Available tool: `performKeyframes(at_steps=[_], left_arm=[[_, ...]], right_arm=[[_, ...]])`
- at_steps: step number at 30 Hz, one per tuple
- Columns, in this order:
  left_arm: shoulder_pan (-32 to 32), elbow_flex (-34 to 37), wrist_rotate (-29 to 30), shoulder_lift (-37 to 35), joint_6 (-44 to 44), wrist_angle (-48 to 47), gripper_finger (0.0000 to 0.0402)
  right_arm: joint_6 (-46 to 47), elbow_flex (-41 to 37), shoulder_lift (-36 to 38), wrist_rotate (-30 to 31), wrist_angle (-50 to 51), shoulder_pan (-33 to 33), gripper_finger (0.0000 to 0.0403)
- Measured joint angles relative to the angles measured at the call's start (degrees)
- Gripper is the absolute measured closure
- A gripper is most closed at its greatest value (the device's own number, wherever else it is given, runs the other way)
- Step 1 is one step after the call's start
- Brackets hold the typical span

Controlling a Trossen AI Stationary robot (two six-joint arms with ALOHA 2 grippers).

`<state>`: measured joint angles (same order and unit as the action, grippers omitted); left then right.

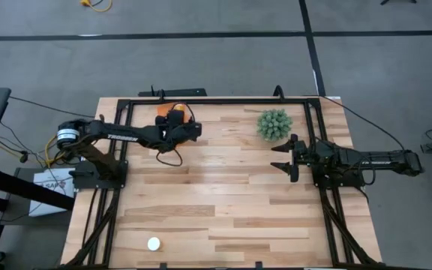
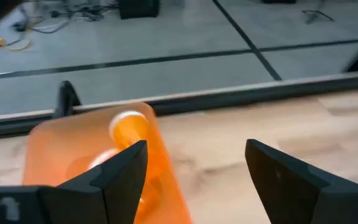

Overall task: Pick and place pill bottles into a basket
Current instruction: Put the orange pill bottle into the orange container

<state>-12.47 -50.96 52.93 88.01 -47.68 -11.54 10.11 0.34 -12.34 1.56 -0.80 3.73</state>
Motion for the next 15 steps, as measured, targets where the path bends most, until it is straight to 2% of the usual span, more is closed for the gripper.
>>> performKeyframes(at_steps=[4,10,15], left_arm=[[3.84,0.0,-1.04,-0.49,-0.08,-0.72,0.0141],[10.63,0.0,-7.73,-0.49,-2.62,-3.5,0.0141],[17.58,0.0,-9.3,-0.47,-5.33,-4.52,0.0141]], right_arm=[[-0.01,0.0,0.0,0.0,0.0,0.01,0.0092],[-0.01,0.0,0.0,-0.02,0.0,0.02,0.0092],[-0.01,0.0,0.0,0.0,0.0,0.01,0.0092]])
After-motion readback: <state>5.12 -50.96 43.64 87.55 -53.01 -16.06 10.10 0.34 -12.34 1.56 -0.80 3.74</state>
